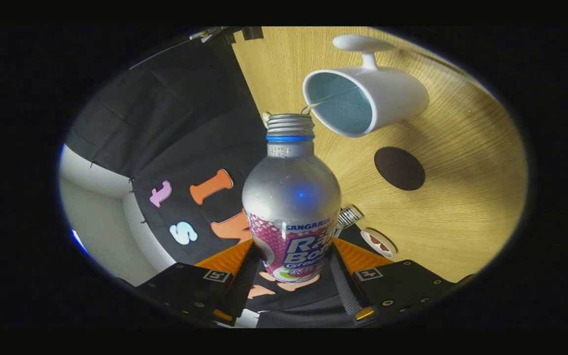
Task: Take the bottle from table, then pour the juice into the cup, finally place the bottle on the coaster
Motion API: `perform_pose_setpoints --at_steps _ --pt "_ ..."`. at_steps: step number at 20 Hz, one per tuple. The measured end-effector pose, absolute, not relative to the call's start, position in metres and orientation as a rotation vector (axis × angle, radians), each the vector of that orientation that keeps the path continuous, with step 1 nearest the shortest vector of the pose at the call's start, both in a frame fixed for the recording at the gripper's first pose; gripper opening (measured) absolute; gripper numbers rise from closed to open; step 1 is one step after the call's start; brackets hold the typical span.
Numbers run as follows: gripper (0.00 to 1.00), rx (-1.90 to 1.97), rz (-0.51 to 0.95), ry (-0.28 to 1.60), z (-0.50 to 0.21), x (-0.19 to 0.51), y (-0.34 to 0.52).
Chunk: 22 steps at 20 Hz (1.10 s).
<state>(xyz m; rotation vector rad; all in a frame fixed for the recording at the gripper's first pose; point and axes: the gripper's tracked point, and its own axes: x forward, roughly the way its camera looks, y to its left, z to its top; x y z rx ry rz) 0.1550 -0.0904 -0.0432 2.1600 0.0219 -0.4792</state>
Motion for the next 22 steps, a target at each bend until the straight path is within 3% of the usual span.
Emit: perform_pose_setpoints --at_steps 22 --pt "0.76 2.281 -0.511 -0.042 -0.0358 0.1528 -0.099"
